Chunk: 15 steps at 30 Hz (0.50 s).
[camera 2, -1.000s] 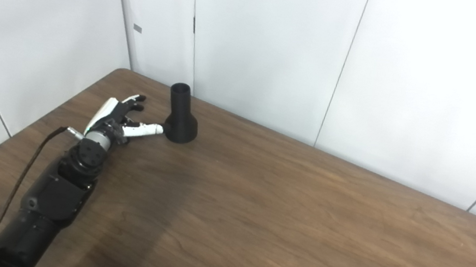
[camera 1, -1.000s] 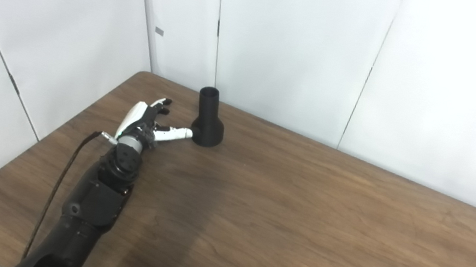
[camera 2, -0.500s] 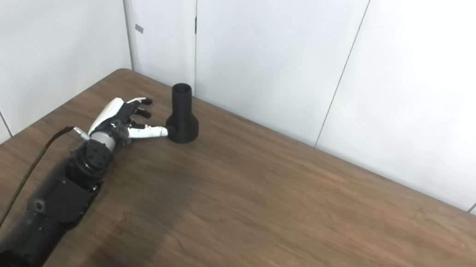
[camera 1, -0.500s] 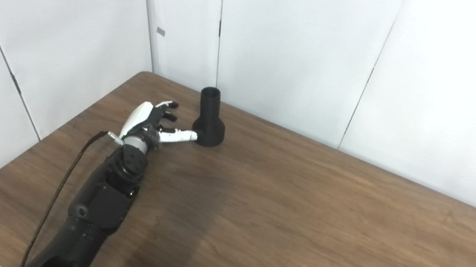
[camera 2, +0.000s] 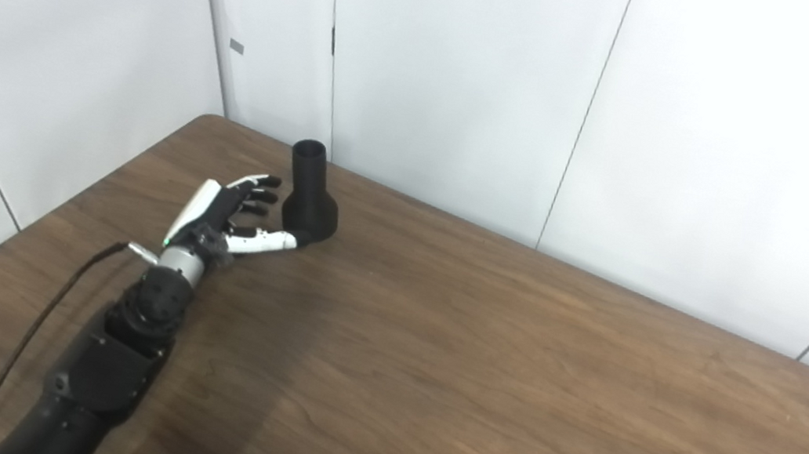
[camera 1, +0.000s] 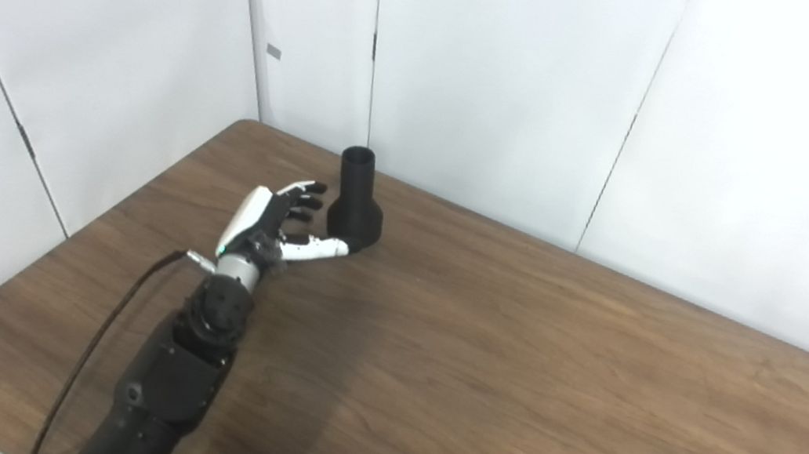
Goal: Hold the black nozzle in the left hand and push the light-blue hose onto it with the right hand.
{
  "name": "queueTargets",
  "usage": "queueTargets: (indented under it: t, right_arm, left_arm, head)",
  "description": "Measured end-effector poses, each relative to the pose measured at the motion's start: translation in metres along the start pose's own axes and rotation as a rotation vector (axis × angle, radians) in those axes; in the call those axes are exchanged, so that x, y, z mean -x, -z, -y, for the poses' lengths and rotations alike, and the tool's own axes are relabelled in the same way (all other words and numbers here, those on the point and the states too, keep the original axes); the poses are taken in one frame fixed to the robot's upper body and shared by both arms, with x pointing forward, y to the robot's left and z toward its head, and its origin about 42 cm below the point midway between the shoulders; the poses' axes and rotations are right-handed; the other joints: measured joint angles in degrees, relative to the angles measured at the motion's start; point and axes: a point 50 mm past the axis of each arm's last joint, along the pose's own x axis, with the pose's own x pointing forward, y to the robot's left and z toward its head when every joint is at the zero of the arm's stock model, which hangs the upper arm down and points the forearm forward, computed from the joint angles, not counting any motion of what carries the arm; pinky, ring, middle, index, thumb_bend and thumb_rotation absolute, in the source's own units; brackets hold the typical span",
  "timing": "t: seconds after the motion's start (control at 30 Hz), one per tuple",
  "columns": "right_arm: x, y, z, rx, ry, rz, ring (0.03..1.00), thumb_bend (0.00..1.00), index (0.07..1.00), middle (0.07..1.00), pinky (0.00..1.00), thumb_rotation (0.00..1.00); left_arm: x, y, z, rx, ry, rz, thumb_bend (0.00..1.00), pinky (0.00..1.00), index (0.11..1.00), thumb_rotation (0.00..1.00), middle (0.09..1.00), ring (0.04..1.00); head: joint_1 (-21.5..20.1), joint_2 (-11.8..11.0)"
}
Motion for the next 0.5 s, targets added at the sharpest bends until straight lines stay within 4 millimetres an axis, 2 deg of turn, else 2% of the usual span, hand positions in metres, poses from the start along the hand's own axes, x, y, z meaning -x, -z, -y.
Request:
queueTargets:
  t: [0.2,0.33,0.5]
  right_arm:
    - [0.0,0.0001,0.0001,0.002,0.001,0.0,0.546,0.87,0.547,0.584,0.4,0.71]
    - [0.0,0.0,-0.0001,0.002,0.0,0.0,0.544,0.86,0.545,0.583,0.4,0.7]
    - [0.0,0.0,-0.0001,-0.003,-0.001,0.0,0.54,0.86,0.541,0.577,0.4,0.68]
  left_arm:
    - [-0.0001,-0.001,0.0016,0.001,0.004,0.008,1.0,0.87,1.0,0.4,0.995,0.963]
    - [0.0,-0.0014,0.0026,0.003,0.002,0.015,1.0,0.91,1.0,0.4,0.985,0.973]
    - [-0.0011,-0.0021,0.0013,-0.026,0.02,0.021,1.0,0.87,0.999,0.38,0.965,0.941]
  head:
    - [-0.17,-0.09]
    - [-0.35,-0.35]
    - [-0.61,-0.18]
